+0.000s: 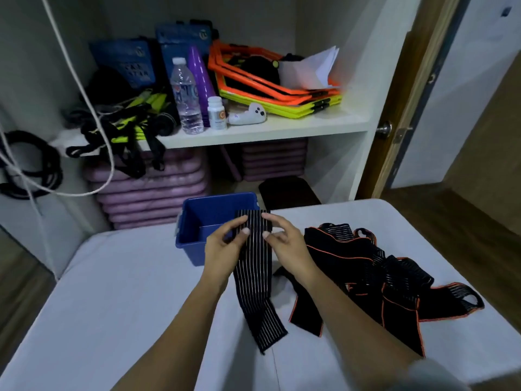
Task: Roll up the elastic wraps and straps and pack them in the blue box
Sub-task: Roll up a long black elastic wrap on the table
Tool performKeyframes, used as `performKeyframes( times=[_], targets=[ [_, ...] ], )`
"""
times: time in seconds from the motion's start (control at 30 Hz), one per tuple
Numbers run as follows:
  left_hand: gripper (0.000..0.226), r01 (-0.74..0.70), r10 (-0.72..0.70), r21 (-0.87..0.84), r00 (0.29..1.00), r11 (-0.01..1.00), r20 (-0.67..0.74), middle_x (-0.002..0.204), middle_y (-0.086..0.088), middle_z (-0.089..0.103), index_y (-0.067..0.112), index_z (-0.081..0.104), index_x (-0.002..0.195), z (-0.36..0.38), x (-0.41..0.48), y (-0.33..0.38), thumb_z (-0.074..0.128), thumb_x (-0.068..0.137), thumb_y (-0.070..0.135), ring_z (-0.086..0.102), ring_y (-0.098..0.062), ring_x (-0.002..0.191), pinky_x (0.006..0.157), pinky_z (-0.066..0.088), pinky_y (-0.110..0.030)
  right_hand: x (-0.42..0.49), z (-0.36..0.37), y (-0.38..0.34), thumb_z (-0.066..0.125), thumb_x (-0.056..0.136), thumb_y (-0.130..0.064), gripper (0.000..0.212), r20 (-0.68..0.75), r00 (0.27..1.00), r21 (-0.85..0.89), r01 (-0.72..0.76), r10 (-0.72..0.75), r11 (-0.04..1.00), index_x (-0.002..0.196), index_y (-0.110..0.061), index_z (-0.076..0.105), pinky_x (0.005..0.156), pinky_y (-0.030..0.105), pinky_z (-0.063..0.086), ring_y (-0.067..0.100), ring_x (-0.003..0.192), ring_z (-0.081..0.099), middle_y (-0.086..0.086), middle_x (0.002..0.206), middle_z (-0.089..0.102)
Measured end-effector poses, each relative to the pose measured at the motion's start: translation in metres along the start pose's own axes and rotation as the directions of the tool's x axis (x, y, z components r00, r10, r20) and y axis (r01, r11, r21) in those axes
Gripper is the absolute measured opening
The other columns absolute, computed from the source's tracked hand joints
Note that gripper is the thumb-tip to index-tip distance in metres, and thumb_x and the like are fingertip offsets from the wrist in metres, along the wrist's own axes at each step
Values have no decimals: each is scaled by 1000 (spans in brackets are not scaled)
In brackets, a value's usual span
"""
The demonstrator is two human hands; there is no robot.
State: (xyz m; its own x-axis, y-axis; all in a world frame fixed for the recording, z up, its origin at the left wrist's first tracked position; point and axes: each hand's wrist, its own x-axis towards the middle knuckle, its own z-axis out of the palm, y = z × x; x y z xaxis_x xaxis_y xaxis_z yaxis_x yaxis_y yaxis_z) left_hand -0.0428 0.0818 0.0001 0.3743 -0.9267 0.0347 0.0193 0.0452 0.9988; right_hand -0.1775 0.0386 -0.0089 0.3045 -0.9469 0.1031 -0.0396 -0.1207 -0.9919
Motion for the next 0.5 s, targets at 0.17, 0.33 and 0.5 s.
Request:
performKeyframes(
  times=[0.17, 0.33, 0.5],
  targets=[
    [21, -145, 147, 23, 971, 989, -187, 99, -2, 71, 23, 70, 97, -47, -4, 38, 61, 87, 6, 67, -9, 87, 77, 53, -21, 13, 45, -38, 57, 88, 0, 40, 126, 986, 20, 105, -107, 994, 123, -20, 56, 77, 23, 55, 16, 77, 63, 3, 108, 61],
    [31, -173, 205, 144, 944, 974, -258, 101, 3, 71, 36, 67, 97, -114, 8, 60, 63, 85, 8, 66, -16, 92, 84, 53, -33, 32, 112, -63, 60, 87, -1, 41, 223, 960, 41, 163, -169, 986, 122, -23, 56, 74, 28, 56, 7, 66, 60, -9, 99, 61],
    [31, -115, 209, 284, 922, 952, -325, 96, 0, 70, 40, 64, 93, -186, 44, 73, 64, 84, 10, 65, -23, 85, 82, 55, -45, 64, 188, -77, 60, 86, 3, 41, 259, 947, 38, 184, -188, 982, 123, -15, 56, 67, 20, 55, 1, 68, 62, -6, 95, 62]
  ],
)
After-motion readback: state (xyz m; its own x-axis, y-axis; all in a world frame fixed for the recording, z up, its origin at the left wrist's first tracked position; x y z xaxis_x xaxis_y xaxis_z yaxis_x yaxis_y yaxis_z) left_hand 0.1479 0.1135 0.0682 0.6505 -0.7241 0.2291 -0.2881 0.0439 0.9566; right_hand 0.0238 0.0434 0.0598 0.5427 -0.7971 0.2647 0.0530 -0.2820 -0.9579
